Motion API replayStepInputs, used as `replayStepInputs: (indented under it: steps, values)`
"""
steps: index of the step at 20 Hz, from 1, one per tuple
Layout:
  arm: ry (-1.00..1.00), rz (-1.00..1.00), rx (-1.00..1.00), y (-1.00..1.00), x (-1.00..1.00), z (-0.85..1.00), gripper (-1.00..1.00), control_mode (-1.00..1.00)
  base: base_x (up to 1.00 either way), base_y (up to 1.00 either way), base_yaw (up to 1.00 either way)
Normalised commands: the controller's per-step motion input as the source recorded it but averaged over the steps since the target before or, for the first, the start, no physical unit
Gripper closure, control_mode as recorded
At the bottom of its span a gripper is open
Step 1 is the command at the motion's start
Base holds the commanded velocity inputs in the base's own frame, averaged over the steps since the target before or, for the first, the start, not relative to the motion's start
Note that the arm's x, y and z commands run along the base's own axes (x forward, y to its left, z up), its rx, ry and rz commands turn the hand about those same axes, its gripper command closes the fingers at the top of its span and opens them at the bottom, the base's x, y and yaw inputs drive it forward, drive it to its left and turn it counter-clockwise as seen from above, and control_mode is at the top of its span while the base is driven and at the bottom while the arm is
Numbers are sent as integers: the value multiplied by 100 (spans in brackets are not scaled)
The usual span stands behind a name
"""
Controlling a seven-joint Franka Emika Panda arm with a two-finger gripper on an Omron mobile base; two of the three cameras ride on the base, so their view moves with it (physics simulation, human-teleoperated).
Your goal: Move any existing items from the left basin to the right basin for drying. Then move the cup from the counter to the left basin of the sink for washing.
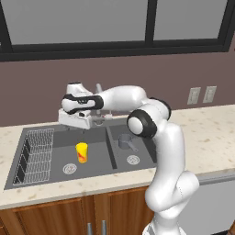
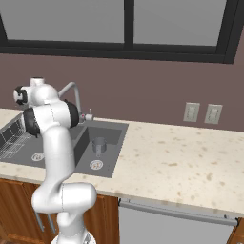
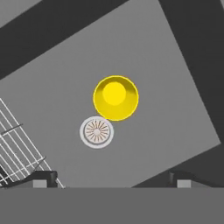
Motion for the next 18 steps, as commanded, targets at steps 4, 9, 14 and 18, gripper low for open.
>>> replayStepInputs:
  steps: [4,9,14,18]
  values:
    - [0,-2,0,0,-28,49,-100,-100,0,0,0]
    - [0,0,0,0,-35,49,-100,-100,0,0,0]
    - [0,0,0,0,-31,40,-100,-100,0,0,0]
    - [0,0,0,0,-38,32,-100,-100,0,0,0]
